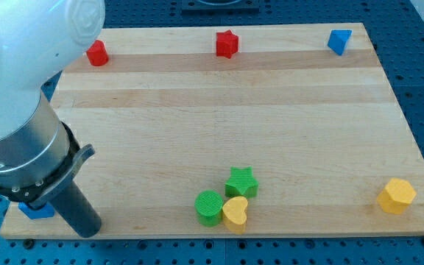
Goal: Move the yellow heart left to the yellow hexagon
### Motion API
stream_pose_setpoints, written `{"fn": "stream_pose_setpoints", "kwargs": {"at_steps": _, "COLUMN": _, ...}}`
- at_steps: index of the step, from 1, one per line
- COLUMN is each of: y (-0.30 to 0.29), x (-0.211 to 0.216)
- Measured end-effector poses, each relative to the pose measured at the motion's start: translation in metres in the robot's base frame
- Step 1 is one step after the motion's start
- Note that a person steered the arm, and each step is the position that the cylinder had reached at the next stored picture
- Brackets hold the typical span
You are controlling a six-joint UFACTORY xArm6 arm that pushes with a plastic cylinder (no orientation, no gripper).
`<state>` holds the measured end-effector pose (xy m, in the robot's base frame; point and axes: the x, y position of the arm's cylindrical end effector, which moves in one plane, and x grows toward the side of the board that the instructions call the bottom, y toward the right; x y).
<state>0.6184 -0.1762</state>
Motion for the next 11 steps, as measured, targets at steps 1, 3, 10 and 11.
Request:
{"fn": "stream_pose_setpoints", "kwargs": {"at_steps": 1, "y": 0.011, "x": 0.001}}
{"fn": "stream_pose_setpoints", "kwargs": {"at_steps": 3, "y": 0.017, "x": 0.001}}
{"fn": "stream_pose_setpoints", "kwargs": {"at_steps": 10, "y": 0.087, "x": 0.001}}
{"fn": "stream_pose_setpoints", "kwargs": {"at_steps": 11, "y": 0.094, "x": 0.001}}
